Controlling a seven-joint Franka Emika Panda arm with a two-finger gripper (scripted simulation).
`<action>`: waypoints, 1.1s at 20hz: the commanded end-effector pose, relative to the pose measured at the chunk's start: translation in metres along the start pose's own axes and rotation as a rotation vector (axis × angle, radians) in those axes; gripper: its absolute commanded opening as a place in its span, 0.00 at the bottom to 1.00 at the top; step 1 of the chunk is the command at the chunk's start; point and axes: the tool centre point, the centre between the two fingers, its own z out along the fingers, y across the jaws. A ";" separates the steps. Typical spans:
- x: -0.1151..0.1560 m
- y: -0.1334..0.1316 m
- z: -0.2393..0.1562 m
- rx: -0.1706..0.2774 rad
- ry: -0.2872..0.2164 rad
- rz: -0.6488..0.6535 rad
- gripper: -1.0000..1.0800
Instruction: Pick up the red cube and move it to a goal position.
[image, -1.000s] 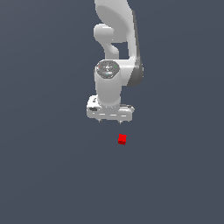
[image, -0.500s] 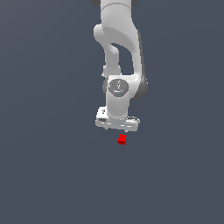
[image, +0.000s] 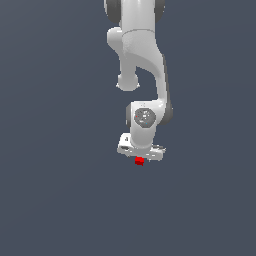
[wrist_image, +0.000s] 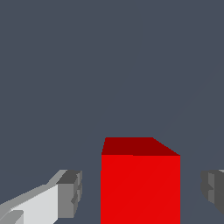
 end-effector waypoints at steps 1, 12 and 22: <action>0.003 -0.004 0.007 0.000 0.003 0.007 0.96; 0.005 -0.005 0.009 0.000 0.003 0.011 0.00; 0.003 -0.005 0.009 -0.001 0.003 0.010 0.00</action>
